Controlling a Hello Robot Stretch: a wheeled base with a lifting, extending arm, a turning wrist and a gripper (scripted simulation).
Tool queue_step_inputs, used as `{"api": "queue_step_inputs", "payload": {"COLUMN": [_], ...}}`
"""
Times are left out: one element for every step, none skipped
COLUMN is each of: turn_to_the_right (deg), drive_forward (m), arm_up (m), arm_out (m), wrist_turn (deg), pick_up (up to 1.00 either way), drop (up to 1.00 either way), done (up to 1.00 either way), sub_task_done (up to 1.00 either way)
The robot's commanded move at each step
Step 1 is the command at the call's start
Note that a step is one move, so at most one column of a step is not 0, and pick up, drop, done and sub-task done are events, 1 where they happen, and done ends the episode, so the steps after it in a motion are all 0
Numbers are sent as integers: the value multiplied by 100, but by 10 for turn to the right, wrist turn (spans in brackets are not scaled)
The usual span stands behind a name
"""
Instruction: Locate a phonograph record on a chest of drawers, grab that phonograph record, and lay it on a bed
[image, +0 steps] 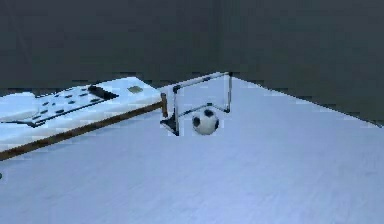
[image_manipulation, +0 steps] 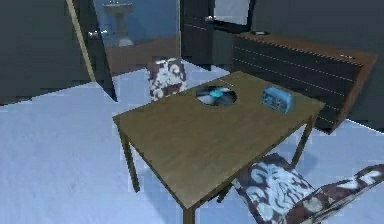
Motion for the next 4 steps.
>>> {"api": "queue_step_inputs", "payload": {"turn_to_the_right": [90,0,390,0], "drive_forward": [0,20,0,100], "arm_up": [0,0,0,0], "arm_out": [0,0,0,0], "wrist_turn": [0,0,0,0], "pick_up": [0,0,0,0], "drop": [0,0,0,0], "done": [0,0,0,0], "sub_task_done": [0,0,0,0]}}
